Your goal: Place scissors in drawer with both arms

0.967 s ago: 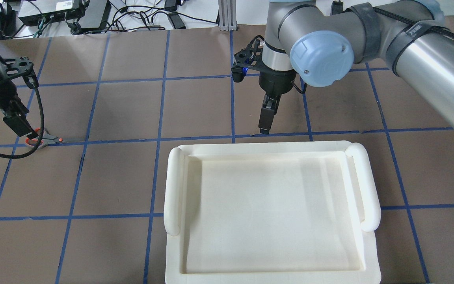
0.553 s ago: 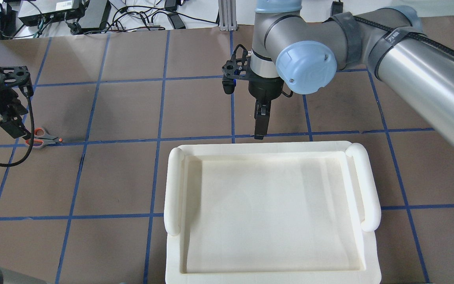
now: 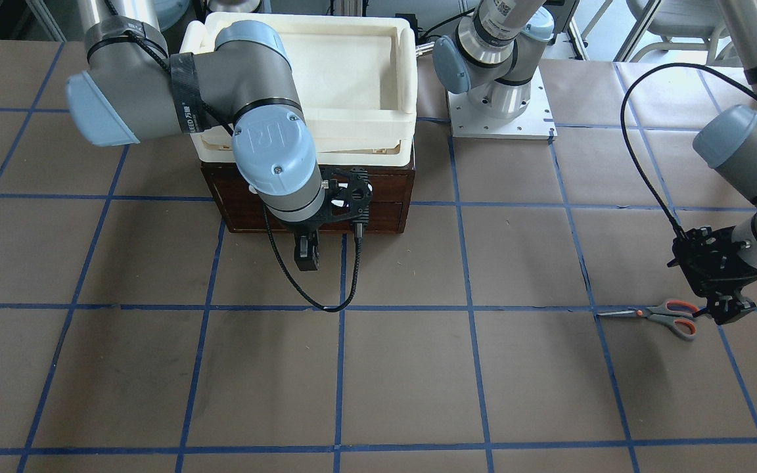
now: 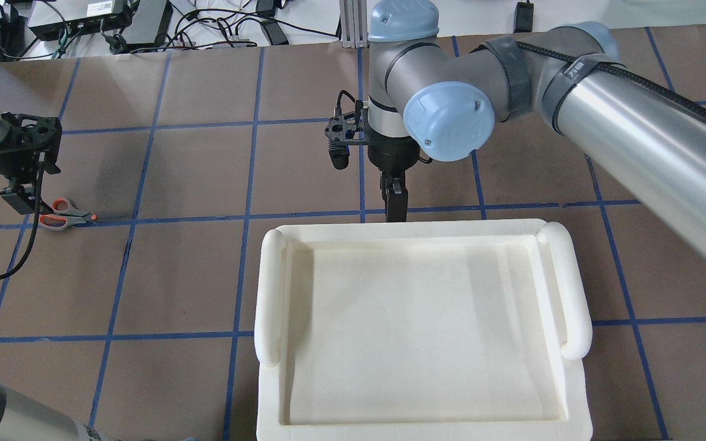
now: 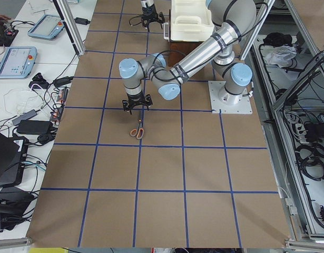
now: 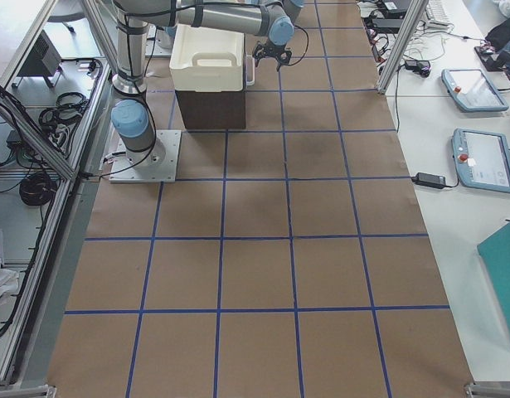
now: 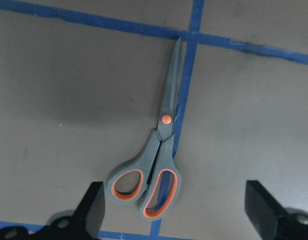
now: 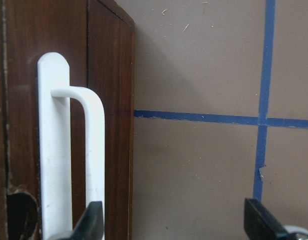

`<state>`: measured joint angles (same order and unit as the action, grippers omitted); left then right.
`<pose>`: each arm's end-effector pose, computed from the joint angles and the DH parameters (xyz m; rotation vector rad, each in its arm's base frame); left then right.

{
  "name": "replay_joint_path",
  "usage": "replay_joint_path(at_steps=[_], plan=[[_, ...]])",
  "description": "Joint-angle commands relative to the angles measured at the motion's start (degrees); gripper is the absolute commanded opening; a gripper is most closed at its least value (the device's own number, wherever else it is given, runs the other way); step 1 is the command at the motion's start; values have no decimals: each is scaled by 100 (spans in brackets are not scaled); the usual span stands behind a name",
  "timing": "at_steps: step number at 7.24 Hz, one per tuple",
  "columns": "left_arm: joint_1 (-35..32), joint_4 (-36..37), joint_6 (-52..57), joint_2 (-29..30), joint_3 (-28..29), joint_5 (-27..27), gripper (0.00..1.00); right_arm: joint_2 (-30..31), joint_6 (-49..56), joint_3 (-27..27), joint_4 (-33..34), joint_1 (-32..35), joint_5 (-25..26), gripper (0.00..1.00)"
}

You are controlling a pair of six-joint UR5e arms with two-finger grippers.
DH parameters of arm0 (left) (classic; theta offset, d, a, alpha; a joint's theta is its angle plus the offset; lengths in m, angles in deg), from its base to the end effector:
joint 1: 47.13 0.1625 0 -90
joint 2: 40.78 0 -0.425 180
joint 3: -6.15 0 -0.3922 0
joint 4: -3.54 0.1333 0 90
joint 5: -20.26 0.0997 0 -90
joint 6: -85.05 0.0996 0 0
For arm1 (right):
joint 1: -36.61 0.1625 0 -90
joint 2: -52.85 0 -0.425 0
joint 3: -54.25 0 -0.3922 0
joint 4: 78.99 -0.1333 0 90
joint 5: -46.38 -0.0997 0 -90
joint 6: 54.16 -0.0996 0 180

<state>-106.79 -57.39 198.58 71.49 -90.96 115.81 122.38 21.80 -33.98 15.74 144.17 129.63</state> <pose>0.1973 -0.5820 0.2637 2.0671 2.3280 0.1461 0.3172 -0.5216 0.3149 -2.1067 2.0100 0.2276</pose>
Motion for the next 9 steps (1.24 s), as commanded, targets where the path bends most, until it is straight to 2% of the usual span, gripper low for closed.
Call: replay_joint_path(at_steps=[1, 3, 5, 9], plan=[[7, 432, 956, 373, -27, -36, 99, 25, 172, -177, -8, 10, 60, 100], [24, 582, 1651, 550, -106, -45, 99, 34, 165, -178, -51, 10, 51, 100], [182, 722, 1708, 603, -351, -54, 99, 43, 95, -178, -69, 10, 130, 100], [209, 943, 1708, 744, -352, -141, 97, 26, 85, -142, -201, 10, 86, 100]])
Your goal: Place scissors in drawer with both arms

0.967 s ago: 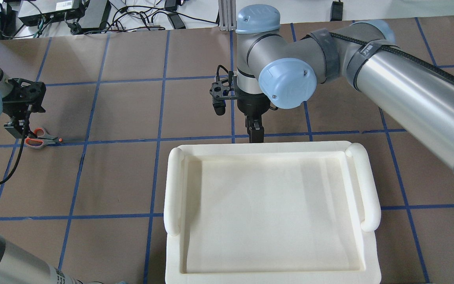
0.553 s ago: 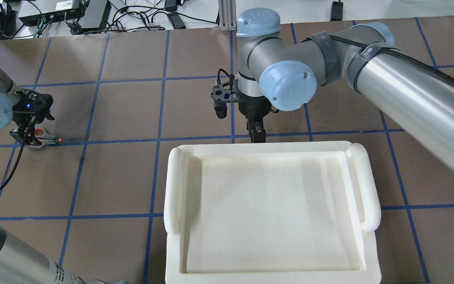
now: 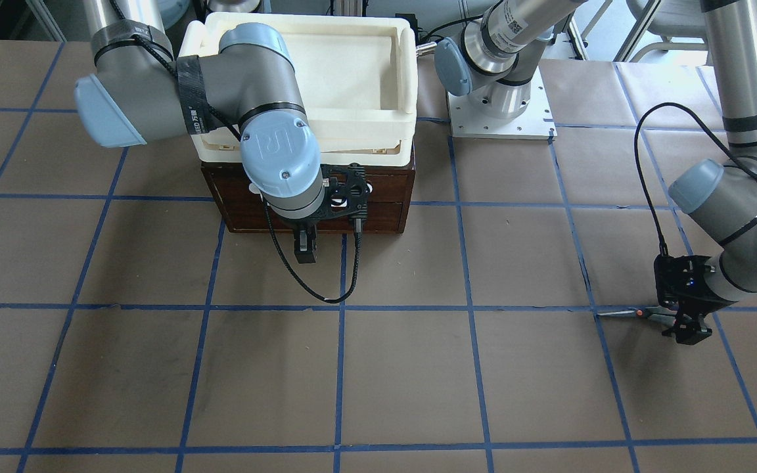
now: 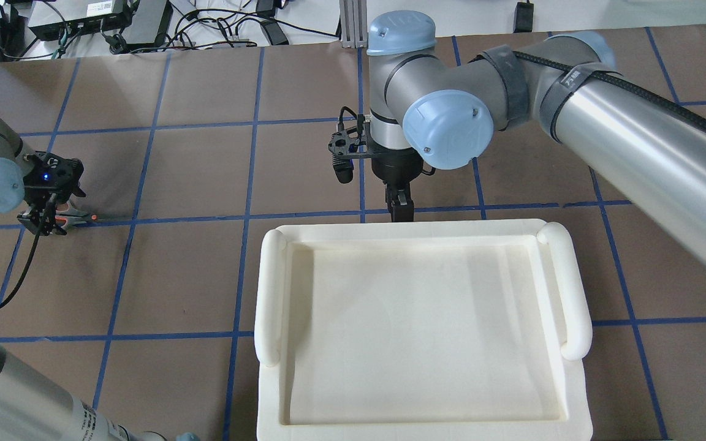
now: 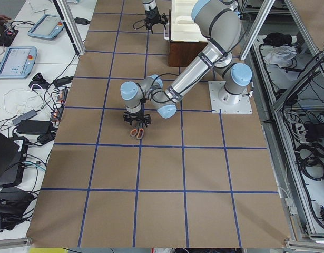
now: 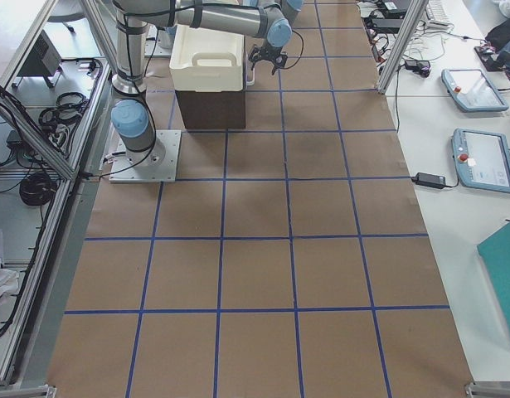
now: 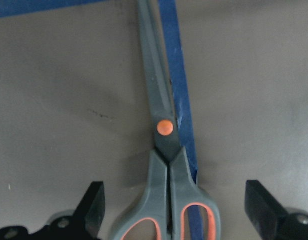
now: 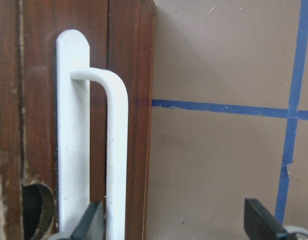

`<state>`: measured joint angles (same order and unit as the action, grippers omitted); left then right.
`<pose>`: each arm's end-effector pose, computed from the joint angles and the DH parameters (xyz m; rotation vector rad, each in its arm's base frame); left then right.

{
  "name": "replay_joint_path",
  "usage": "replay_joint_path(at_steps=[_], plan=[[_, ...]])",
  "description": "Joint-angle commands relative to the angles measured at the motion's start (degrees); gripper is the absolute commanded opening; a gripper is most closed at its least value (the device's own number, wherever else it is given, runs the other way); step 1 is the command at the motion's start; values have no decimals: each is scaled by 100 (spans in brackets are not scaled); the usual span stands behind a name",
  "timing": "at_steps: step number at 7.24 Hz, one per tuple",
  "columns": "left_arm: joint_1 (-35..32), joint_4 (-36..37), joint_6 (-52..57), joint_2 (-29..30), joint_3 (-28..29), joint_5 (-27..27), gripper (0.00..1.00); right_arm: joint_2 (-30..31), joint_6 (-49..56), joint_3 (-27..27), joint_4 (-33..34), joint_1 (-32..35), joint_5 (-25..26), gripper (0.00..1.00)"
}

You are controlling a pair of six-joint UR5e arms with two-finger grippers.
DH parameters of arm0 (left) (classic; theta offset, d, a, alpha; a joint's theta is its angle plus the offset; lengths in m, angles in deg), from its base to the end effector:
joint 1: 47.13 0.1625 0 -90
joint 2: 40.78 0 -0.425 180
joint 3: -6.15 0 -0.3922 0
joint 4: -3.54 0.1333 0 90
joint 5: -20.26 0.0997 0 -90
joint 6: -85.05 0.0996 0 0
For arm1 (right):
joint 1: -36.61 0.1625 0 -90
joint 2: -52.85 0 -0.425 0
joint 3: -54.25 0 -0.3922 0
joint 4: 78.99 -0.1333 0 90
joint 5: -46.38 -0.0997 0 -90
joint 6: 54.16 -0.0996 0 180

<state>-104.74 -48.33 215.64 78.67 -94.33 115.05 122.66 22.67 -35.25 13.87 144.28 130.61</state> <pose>0.2192 -0.5789 0.1785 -2.3596 -2.0412 -0.1363 0.3134 -0.5117 0.3055 -2.1109 1.9807 0.3004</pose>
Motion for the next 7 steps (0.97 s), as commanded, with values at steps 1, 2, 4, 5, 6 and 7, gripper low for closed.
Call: replay_joint_path(at_steps=[1, 2, 4, 5, 6, 7], plan=[[13, 63, 1, 34, -33, -214, 97, -29, 8, -42, 21, 0, -64, 100], [13, 133, 1, 43, -50, -224, 97, -46, 34, -50, 38, 9, -21, 100], [118, 133, 1, 52, -77, -242, 97, -108, 78, -208, 108, 0, -65, 100], [119, 133, 1, 52, -94, -242, 97, -169, 61, -235, 283, 0, -30, 100], [119, 133, 1, 61, -94, -329, 93, -187, 43, -235, 302, 0, -21, 100], [119, 133, 36, 61, -94, -338, 85, -187, 25, -235, 320, 0, -3, 100]])
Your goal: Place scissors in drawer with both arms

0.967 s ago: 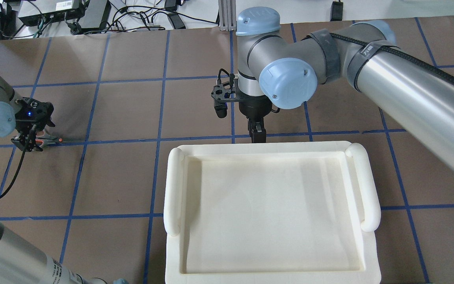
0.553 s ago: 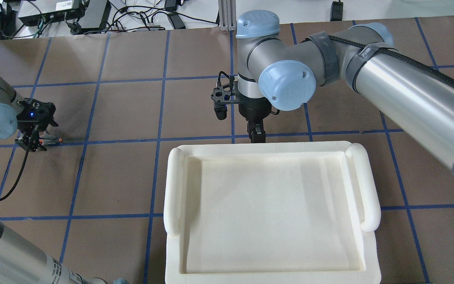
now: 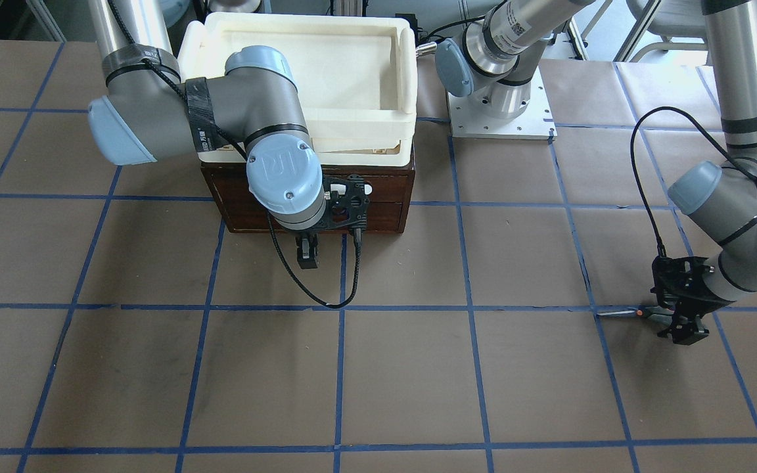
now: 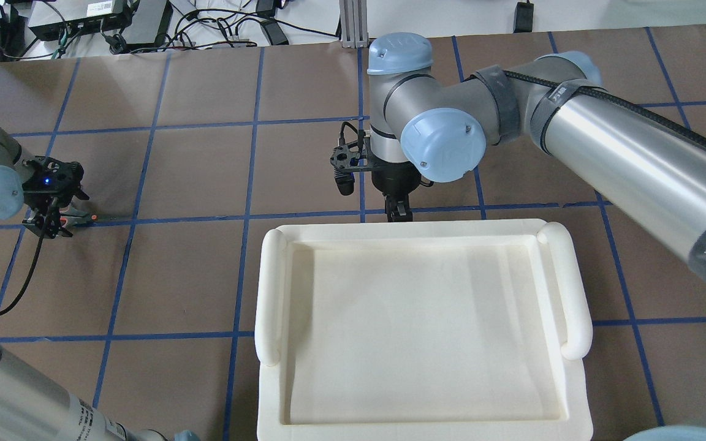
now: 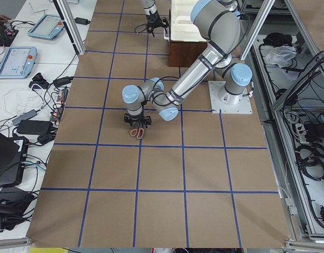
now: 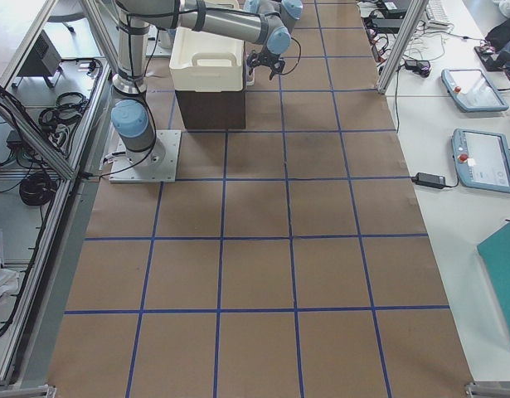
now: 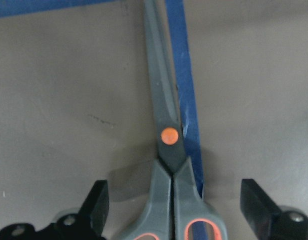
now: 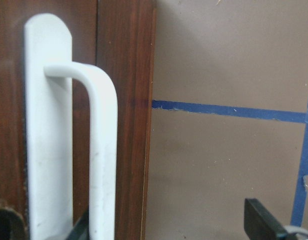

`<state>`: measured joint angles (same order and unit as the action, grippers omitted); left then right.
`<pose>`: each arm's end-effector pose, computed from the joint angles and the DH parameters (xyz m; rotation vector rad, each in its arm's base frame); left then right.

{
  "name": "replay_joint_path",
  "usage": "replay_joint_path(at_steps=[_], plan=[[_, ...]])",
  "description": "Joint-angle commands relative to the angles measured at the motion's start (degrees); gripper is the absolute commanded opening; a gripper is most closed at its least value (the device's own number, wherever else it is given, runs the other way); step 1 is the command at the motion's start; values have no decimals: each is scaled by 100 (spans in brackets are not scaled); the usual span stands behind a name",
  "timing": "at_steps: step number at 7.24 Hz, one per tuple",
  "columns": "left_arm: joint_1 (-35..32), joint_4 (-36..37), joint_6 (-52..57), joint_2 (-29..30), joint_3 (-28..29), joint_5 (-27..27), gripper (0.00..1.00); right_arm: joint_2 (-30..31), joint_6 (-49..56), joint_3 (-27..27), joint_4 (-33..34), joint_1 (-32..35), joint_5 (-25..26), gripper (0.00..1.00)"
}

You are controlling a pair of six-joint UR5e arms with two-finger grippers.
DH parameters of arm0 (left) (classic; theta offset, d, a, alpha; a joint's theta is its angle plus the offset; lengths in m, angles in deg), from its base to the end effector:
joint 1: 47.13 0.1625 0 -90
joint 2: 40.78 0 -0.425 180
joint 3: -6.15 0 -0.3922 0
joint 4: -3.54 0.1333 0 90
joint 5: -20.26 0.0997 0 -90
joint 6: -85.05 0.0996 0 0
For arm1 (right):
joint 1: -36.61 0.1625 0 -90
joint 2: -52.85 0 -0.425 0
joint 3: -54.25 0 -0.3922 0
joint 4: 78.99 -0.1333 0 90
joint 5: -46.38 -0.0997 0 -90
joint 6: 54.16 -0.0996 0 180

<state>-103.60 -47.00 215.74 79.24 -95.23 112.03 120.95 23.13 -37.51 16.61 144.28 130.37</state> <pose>0.2246 -0.5747 0.1682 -2.3340 -2.0581 -0.0548 0.3136 -0.5108 0.2744 -2.1044 1.9623 0.3217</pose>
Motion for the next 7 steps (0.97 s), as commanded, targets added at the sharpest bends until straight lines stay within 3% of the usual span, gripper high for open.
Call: replay_joint_path(at_steps=[1, 2, 4, 6, 7], plan=[[4, 18, 96, 12, -4, -37, 79, 1, -30, -9, 255, -1, 47, 81], [4, 18, 106, 12, -4, -37, 73, 19, -91, -9, 327, 8, 47, 74], [13, 27, 106, 12, -4, -37, 58, 37, -424, 0, 354, 17, 30, 70], [13, 53, 228, 12, 5, -37, 29, 37, -434, 52, 546, 26, 47, 70], [22, 53, 229, 4, 5, -37, 21, 28, -408, 70, 747, 17, 47, 66]])
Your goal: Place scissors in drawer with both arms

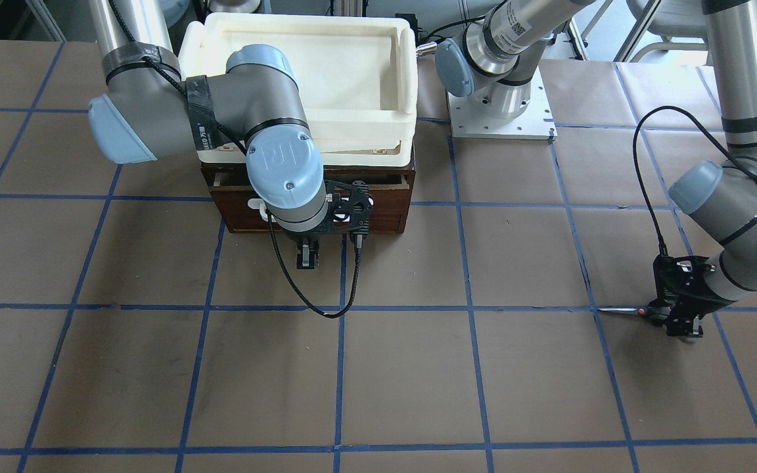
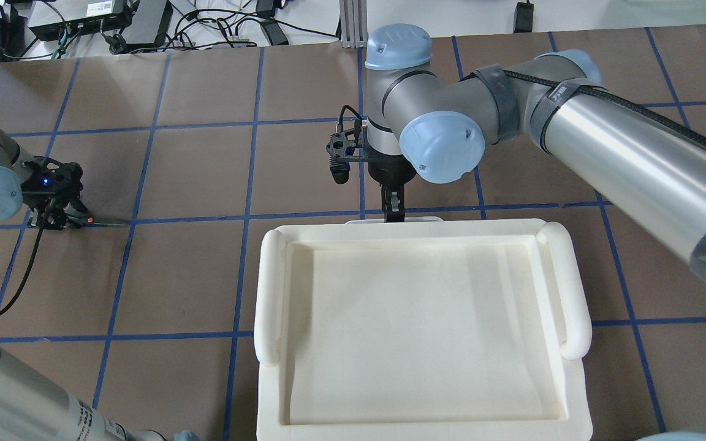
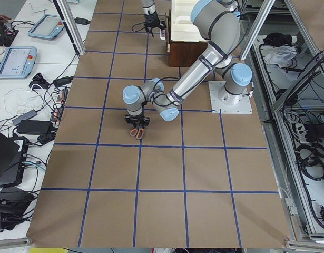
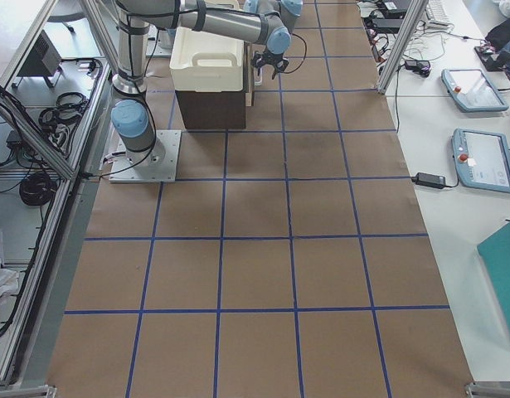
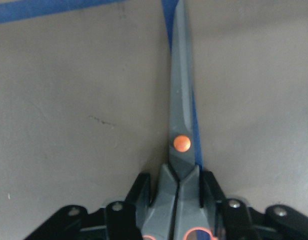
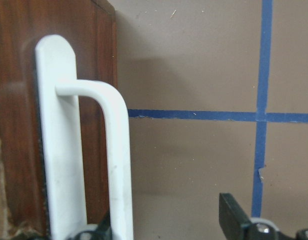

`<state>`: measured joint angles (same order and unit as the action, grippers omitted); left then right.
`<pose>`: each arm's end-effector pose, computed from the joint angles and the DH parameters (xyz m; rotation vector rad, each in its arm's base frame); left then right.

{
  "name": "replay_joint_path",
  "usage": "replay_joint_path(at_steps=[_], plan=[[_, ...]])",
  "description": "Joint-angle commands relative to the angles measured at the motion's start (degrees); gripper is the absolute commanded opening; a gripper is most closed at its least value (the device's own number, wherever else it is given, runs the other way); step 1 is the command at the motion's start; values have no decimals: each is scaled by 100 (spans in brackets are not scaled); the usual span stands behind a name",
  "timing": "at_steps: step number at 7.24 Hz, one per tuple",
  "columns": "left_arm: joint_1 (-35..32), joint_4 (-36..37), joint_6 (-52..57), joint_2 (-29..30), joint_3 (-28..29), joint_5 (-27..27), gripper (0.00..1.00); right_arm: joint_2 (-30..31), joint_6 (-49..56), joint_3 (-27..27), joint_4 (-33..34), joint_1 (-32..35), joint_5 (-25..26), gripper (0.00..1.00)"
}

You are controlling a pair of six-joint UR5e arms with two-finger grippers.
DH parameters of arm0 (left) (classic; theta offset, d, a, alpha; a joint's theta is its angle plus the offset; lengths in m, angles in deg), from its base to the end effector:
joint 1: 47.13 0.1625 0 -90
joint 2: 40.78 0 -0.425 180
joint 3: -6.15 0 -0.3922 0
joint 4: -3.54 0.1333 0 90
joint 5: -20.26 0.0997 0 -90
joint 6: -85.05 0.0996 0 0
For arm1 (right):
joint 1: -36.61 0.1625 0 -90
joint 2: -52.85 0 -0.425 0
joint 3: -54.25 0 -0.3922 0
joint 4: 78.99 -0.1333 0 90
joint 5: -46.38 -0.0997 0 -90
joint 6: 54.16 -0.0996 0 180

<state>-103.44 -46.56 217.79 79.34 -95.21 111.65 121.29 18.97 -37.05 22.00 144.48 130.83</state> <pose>0.2261 -0.5752 0.1681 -2.3712 -2.0228 -0.0426 0.3185 -0.5222 0.2879 -2.0958 2.0804 0.2056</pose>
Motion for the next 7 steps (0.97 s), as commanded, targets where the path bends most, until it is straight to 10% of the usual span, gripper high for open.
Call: replay_joint_path(at_steps=[1, 7], plan=[[-3, 9, 24, -15, 2, 10, 18, -23, 34, 111, 280, -3, 2, 65], [-38, 9, 24, -129, 20, -17, 3, -532, 78, 867, 290, -38, 2, 65]])
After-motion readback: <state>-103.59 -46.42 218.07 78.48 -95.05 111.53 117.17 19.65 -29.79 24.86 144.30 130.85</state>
